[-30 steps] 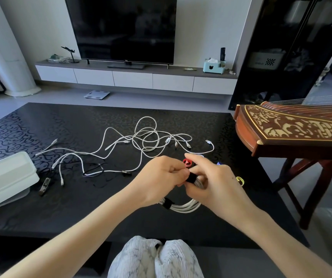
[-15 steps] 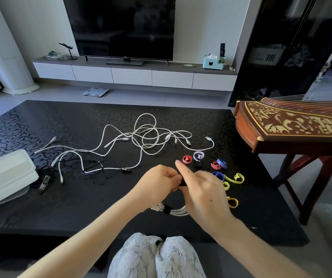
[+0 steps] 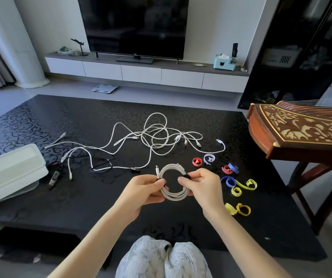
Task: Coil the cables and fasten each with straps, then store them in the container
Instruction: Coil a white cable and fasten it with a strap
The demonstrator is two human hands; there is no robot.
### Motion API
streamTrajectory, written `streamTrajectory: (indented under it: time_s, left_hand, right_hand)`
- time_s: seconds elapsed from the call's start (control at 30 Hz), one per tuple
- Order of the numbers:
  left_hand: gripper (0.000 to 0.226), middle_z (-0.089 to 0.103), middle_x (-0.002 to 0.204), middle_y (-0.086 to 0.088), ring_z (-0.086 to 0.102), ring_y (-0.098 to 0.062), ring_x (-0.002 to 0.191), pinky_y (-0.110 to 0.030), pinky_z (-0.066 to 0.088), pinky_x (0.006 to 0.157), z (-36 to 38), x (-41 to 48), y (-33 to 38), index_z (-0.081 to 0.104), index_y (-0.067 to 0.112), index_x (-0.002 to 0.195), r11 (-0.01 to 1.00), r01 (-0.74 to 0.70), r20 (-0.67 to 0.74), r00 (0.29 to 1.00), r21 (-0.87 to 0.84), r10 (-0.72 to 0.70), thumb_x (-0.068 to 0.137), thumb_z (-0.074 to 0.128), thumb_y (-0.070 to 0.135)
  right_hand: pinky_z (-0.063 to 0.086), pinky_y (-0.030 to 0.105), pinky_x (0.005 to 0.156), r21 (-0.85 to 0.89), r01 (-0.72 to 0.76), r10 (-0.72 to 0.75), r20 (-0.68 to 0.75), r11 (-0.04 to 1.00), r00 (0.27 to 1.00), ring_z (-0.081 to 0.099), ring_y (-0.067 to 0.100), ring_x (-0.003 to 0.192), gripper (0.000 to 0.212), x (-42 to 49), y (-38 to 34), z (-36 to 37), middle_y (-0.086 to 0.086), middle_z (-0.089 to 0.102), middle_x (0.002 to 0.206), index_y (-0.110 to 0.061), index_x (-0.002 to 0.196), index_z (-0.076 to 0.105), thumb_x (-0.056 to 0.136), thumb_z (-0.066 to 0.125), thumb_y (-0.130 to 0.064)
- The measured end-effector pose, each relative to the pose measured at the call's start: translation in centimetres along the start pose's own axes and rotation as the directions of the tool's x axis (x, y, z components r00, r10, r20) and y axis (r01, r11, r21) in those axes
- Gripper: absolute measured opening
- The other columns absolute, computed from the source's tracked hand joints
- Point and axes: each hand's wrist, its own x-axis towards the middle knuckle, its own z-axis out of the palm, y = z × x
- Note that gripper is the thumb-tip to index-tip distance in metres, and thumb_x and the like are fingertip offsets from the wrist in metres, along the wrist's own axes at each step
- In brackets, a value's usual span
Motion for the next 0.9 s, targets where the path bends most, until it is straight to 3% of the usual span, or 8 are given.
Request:
streamTrajectory:
  time_s: [0.1, 0.2, 0.3, 0.5, 0.6, 0.67, 0.77, 0.9]
  left_hand:
    - [0.017, 0.069, 0.074, -0.007, 0.066, -0.014, 0.065, -0.022, 0.055, 0.058, -2.5, 0.3, 0.3, 0.068, 0.004, 0.082, 0.999, -0.041, -0.194, 0.98, -0.022, 0.036, 0.093, 0.056, 0.006]
    - [0.019, 0.069, 0.063, -0.002, 0.064, -0.01, 0.057, -0.022, 0.057, 0.057, -7.5, 0.2, 0.8, 0.068, 0.004, 0.078, 0.991, -0.099, -0.358, 0.931, -0.085, 0.063, 0.092, 0.055, 0.006]
    - [0.019, 0.066, 0.066, -0.006, 0.062, -0.015, 0.061, -0.022, 0.058, 0.059, -13.1, -0.1, 0.9, 0.066, 0.002, 0.078, 0.982, -0.152, -0.527, 0.847, -0.112, 0.07, 0.093, 0.055, 0.006]
    - [0.021, 0.054, 0.073, -0.01, 0.059, -0.007, 0.046, -0.019, 0.054, 0.05, -26.8, -0.9, 0.8, 0.056, -0.002, 0.081, 0.981, -0.192, -0.877, 0.471, 0.002, 0.094, 0.098, 0.046, 0.006]
    - [0.018, 0.06, 0.074, -0.012, 0.062, -0.008, 0.047, -0.037, 0.058, 0.069, -32.3, -0.3, 1.0, 0.057, 0.001, 0.082, 0.998, -0.058, -0.938, 0.344, 0.028, 0.046, 0.096, 0.05, 0.01]
    - [0.025, 0.06, 0.057, -0.008, 0.063, -0.014, 0.047, -0.039, 0.059, 0.073, -34.8, 0.5, 1.3, 0.055, 0.004, 0.069, 1.0, 0.032, -0.941, 0.339, 0.001, -0.009, 0.093, 0.054, 0.009]
    - [0.027, 0.051, 0.06, -0.01, 0.055, -0.016, 0.044, -0.021, 0.052, 0.045, -36.8, 2.1, 1.1, 0.048, 0.004, 0.066, 0.993, 0.097, -0.898, 0.428, -0.062, -0.098, 0.093, 0.053, 0.001]
    - [0.027, 0.054, 0.06, -0.01, 0.054, -0.017, 0.043, -0.024, 0.05, 0.05, -38.4, 4.2, -0.4, 0.052, 0.003, 0.066, 0.97, 0.244, -0.859, 0.495, -0.009, -0.133, 0.092, 0.059, 0.01]
  right_hand:
    - [0.058, 0.028, 0.068, 0.101, -0.043, 0.03, 0.124, 0.994, 0.992, 0.068, 0.013, 0.074, 0.005, 0.5, -0.1, 2.3, 0.004, 0.073, 0.077, -0.015, 0.087, 0.07, 0.084, 0.07, -0.019]
    - [0.054, 0.031, 0.084, -0.109, 0.11, -0.088, 0.192, 0.988, 0.977, 0.066, 0.007, 0.087, 0.011, 1.2, -0.3, 6.3, -0.01, 0.071, 0.087, -0.025, 0.093, 0.071, 0.09, 0.061, -0.029]
    - [0.049, 0.025, 0.083, -0.245, 0.294, -0.21, 0.32, 0.924, 0.924, 0.065, 0.006, 0.086, 0.018, 0.9, -2.0, 11.5, -0.007, 0.072, 0.091, -0.021, 0.103, 0.071, 0.091, 0.058, -0.027]
    - [0.044, 0.023, 0.083, -0.262, 0.469, -0.266, 0.555, 0.844, 0.788, 0.063, 0.01, 0.092, 0.021, -0.4, -4.9, 22.9, -0.006, 0.071, 0.101, -0.018, 0.107, 0.069, 0.092, 0.055, -0.025]
    - [0.046, 0.026, 0.085, -0.299, 0.511, -0.244, 0.619, 0.806, 0.746, 0.063, 0.012, 0.095, 0.02, -0.8, -5.0, 25.9, -0.005, 0.072, 0.1, -0.019, 0.103, 0.07, 0.092, 0.054, -0.025]
    - [0.045, 0.027, 0.084, -0.322, 0.513, -0.225, 0.63, 0.795, 0.743, 0.064, 0.013, 0.094, 0.019, -0.7, -4.7, 26.7, -0.005, 0.072, 0.098, -0.019, 0.099, 0.071, 0.091, 0.054, -0.024]
    - [0.043, 0.025, 0.079, -0.362, 0.499, -0.191, 0.627, 0.787, 0.755, 0.063, 0.013, 0.091, 0.018, -0.4, -4.2, 27.2, -0.005, 0.072, 0.094, -0.02, 0.095, 0.071, 0.091, 0.054, -0.024]
    - [0.04, 0.022, 0.075, -0.39, 0.49, -0.17, 0.621, 0.78, 0.765, 0.062, 0.01, 0.091, 0.017, 0.2, -3.8, 27.1, -0.007, 0.071, 0.094, -0.021, 0.095, 0.07, 0.091, 0.054, -0.023]
